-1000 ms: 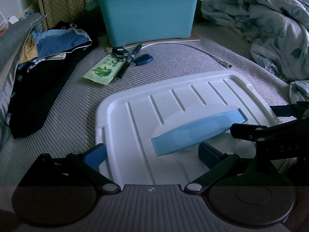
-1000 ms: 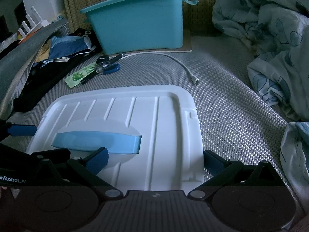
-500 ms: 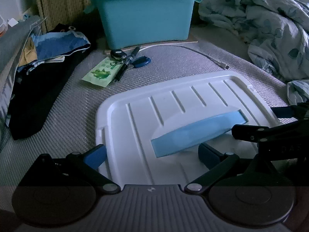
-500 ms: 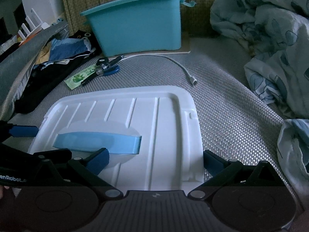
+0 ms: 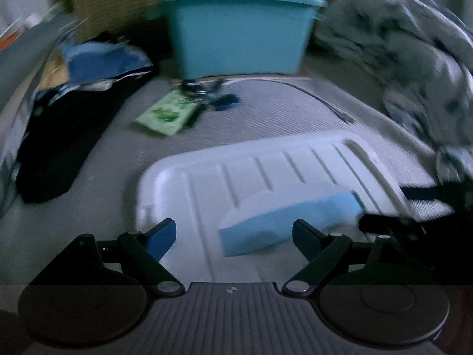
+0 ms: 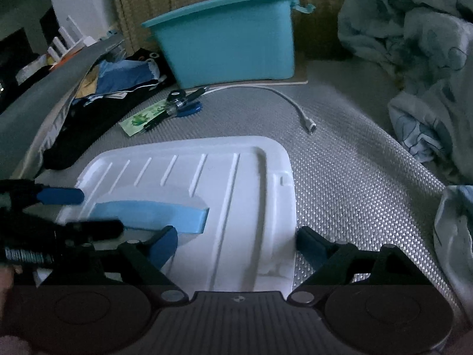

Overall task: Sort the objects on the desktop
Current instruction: 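Close both grippers on the white lid's rim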

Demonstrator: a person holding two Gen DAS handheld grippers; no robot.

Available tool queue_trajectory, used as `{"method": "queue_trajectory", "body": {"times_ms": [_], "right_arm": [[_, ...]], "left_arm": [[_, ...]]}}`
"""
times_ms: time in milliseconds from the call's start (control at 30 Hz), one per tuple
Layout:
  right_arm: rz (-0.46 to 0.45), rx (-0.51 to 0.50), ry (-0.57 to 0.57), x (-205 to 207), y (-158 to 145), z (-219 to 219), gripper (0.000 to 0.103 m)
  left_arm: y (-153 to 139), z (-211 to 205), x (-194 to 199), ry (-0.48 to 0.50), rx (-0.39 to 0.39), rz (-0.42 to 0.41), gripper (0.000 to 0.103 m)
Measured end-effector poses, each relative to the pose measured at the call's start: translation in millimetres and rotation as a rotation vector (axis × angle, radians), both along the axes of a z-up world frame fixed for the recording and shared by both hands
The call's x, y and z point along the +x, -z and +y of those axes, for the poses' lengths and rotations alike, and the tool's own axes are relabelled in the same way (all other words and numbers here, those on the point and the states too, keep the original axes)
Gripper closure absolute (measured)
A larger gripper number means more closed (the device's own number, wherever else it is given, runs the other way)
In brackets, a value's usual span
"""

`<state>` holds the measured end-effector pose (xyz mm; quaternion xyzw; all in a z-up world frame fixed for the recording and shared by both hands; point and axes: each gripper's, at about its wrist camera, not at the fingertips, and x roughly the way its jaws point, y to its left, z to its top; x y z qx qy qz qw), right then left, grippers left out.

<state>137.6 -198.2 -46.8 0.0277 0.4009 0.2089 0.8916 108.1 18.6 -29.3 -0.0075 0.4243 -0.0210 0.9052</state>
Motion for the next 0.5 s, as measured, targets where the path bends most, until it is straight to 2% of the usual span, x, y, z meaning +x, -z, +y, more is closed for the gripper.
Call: {"method": "queue_trajectory", "body": {"times_ms": [67, 167, 333, 500], "right_arm": [[0.000, 0.002, -0.014, -1, 0, -2, 0.011], [0.004, 0.016, -0.033, -1, 1, -5, 0.011], [0.014, 0.047, -0.074, 1, 1, -12, 0.010], [0.048, 0.138, -0.105, 7, 1, -28, 0.009]], "left_arm": [[-2, 11, 0, -0.016, -0.045, -0.002, 0.014], [-2, 21, 1, -0.065, -0.022, 0.022, 0.014], [-1, 41, 3, -0.111, -0.094, 0.065, 0.014], [8, 52, 12, -0.070, -0.188, 0.155, 0.011]]}}
